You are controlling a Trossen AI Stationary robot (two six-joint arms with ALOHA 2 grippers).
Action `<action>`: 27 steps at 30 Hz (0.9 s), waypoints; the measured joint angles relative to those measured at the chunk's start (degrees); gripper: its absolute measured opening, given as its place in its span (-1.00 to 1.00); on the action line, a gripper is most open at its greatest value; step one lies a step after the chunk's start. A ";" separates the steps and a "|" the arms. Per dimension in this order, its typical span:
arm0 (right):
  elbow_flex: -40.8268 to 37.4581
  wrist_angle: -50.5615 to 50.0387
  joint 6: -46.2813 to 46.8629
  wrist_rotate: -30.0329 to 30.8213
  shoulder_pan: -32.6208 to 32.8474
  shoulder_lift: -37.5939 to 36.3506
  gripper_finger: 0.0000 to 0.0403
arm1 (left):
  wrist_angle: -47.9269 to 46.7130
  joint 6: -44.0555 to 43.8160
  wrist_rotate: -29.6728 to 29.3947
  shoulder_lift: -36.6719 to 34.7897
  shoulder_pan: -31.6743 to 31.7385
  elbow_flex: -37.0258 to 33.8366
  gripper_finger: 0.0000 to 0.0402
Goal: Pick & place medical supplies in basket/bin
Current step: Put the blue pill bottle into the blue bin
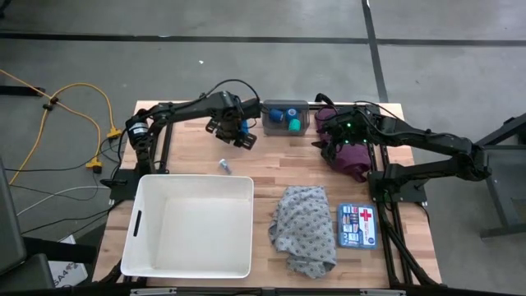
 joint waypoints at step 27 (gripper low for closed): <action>-0.01 -0.01 0.00 0.00 0.00 0.00 0.17 | -3.83 -0.96 2.91 0.00 0.39 0.00 -0.23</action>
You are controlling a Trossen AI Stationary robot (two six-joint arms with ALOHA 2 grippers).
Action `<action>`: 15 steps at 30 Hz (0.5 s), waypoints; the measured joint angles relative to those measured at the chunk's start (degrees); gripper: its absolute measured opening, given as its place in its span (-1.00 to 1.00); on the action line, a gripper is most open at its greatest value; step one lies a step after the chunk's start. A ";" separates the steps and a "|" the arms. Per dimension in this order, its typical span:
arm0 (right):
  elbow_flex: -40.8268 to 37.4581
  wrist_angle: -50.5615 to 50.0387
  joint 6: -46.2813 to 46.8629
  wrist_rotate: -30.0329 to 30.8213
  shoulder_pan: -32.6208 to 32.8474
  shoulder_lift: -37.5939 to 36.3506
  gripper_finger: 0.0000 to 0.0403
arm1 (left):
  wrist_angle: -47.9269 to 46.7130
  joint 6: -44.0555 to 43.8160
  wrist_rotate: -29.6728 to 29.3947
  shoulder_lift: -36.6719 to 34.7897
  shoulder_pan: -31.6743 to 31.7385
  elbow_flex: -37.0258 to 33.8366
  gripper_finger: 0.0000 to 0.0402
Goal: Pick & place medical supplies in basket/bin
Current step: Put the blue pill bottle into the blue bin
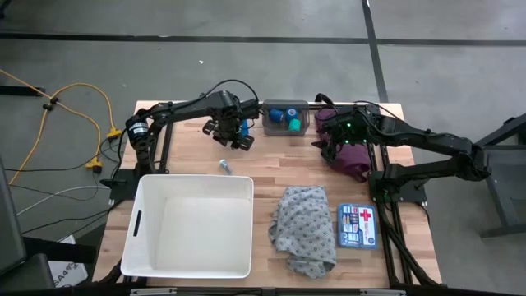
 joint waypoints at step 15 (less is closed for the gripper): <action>0.00 0.00 0.00 -0.01 0.00 0.01 0.17 | 0.22 0.26 -0.02 0.00 0.00 0.00 -0.23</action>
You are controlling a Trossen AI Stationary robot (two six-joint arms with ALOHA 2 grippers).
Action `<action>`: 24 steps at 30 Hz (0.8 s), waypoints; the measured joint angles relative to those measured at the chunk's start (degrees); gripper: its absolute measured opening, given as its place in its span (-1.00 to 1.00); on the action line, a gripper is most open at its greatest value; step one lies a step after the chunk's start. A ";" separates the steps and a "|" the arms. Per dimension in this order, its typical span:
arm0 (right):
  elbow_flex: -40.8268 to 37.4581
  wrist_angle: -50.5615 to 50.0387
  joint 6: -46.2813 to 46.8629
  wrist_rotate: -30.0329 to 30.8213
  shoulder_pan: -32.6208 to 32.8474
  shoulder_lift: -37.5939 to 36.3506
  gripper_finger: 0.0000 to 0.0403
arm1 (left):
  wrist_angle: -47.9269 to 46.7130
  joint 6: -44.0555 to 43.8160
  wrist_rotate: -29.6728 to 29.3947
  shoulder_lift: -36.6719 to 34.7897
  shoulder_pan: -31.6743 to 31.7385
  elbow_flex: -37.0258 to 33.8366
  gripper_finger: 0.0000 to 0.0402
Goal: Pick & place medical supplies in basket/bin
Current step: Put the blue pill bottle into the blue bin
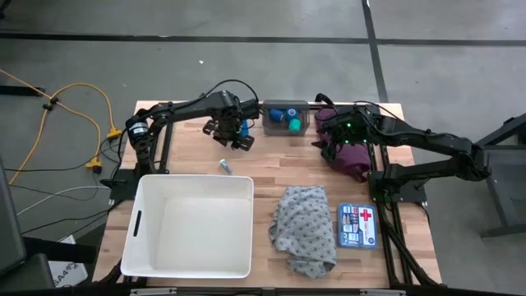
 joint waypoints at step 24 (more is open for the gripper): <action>0.02 -0.01 0.00 0.00 -0.01 0.00 0.17 | 2.35 0.20 0.25 0.00 0.00 -2.22 -0.23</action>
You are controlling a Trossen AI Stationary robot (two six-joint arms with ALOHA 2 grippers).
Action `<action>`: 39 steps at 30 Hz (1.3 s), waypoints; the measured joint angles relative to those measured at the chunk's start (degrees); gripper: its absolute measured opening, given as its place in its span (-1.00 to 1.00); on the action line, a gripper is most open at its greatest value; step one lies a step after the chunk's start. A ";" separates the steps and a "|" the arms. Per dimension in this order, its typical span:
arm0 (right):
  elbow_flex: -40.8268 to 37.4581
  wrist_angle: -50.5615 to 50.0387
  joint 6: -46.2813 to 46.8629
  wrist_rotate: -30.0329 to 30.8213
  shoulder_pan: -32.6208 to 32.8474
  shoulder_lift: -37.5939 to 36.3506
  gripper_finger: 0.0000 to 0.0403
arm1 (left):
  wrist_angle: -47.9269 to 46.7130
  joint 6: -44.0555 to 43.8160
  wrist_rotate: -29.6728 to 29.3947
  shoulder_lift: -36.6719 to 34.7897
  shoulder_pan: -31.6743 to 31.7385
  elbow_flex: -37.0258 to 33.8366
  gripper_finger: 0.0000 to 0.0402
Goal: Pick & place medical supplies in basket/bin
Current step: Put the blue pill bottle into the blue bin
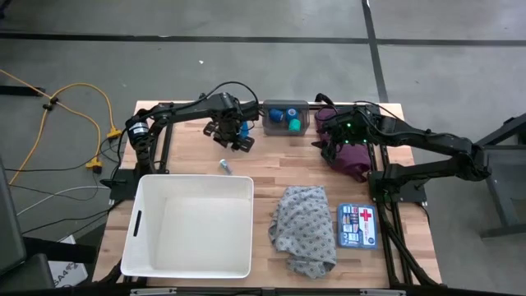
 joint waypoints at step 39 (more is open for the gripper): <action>0.00 0.00 -0.02 0.01 -0.02 0.00 0.17 | 0.55 3.53 -3.53 0.00 -1.07 -0.03 -0.23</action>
